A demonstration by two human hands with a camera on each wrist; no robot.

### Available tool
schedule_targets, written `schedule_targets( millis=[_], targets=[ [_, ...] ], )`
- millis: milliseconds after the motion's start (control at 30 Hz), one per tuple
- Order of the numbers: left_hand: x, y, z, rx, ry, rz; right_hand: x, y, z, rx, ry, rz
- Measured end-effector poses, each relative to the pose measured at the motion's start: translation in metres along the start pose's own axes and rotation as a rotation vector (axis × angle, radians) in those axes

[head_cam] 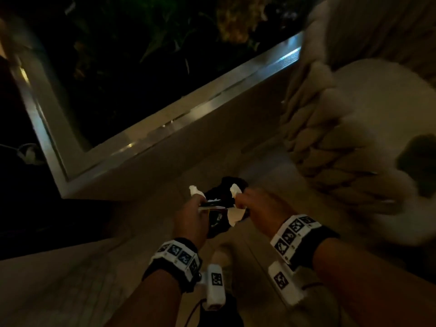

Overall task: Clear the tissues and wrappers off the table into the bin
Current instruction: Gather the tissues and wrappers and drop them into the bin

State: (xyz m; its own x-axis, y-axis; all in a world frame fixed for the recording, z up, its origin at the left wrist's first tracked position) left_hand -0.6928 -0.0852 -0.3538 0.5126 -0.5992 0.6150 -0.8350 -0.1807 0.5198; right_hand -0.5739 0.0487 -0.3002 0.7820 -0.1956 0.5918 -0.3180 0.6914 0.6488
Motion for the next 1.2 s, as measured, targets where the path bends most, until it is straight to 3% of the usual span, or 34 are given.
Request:
schedule_targets(
  millis=[233, 333, 467, 567, 667, 733, 900, 1033, 1200],
  targets=[
    [-0.087, -0.070, 0.084, -0.136, -0.005, -0.017, -0.105, -0.096, -0.050, 0.147, 0.073, 0.104],
    [-0.116, -0.108, 0.118, -0.235, -0.013, 0.093, -0.142, -0.136, -0.077, 0.144, 0.069, 0.056],
    [-0.135, -0.152, 0.153, -0.288, -0.086, 0.274, -0.171, -0.173, -0.104, 0.263, 0.074, 0.113],
    [-0.126, -0.143, 0.151, -0.245, -0.021, 0.202, -0.165, -0.169, -0.113, 0.153, 0.006, 0.071],
    [-0.093, -0.113, 0.124, -0.191, 0.002, 0.122, -0.143, -0.143, -0.102, 0.092, -0.089, 0.047],
    [-0.067, -0.095, 0.104, -0.193, 0.015, 0.150, -0.116, -0.115, -0.089, 0.035, -0.149, 0.064],
    [0.011, -0.034, 0.024, -0.176, -0.067, 0.197, -0.026, -0.060, -0.040, -0.304, -0.261, 0.255],
    [0.079, 0.012, -0.069, -0.201, -0.150, 0.295, 0.060, -0.003, 0.000, -0.445, -0.336, 0.155],
    [0.146, 0.051, -0.188, -0.331, -0.335, 0.304, 0.179, 0.071, 0.035, -0.554, -0.224, -0.099]
  ],
)
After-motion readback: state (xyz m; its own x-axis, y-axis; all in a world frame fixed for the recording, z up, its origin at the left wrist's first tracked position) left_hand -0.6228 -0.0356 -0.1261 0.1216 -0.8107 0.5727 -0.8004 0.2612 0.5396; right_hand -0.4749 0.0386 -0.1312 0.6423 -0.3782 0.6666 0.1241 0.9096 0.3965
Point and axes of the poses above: each hand's wrist, its own x-axis away from the middle knuckle, its own y-axis out of the back of the hand, z = x × y, the point moved 7 cm from there along -x, towards the middle knuckle, and after that the axes turned 9 degrees about z, right-handed, at the moved point
